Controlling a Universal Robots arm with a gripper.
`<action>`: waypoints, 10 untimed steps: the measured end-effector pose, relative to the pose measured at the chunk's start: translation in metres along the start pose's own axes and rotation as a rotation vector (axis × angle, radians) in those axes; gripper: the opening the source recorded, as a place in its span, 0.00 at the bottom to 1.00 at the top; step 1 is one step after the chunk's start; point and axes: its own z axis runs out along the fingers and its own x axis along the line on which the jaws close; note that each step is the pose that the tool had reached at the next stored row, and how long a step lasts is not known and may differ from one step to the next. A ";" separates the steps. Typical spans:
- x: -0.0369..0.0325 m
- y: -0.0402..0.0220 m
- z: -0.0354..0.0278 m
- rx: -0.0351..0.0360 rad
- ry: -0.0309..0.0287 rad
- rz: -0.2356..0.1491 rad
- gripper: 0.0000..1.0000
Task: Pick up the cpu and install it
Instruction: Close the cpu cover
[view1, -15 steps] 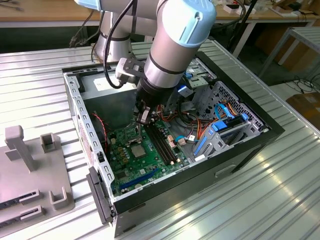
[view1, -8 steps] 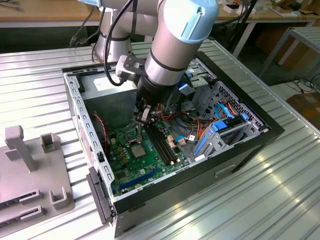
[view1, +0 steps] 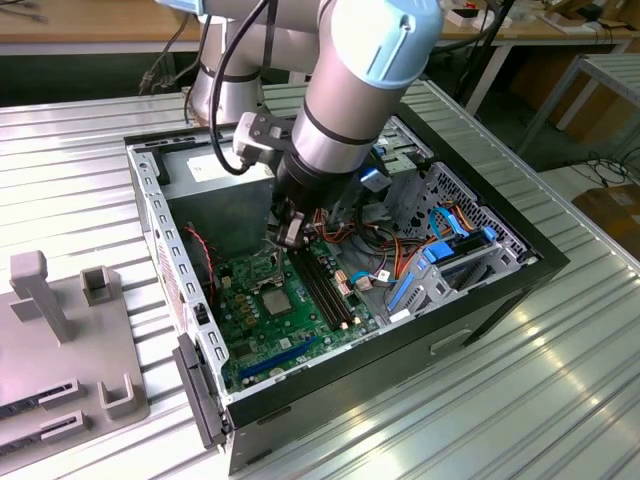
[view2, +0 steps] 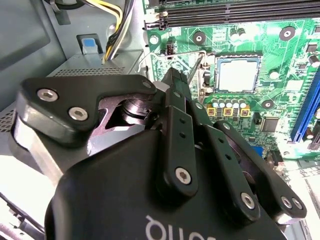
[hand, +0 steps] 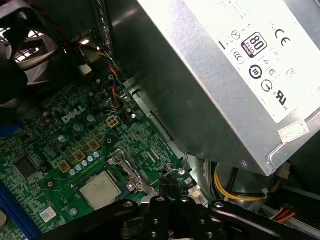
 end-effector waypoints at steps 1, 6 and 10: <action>0.0006 -0.0004 -0.0002 0.0000 0.0001 0.000 0.11; 0.0035 -0.0026 -0.0008 -0.0003 0.0003 -0.003 0.11; 0.0070 -0.0050 -0.0015 -0.0005 0.0004 -0.004 0.11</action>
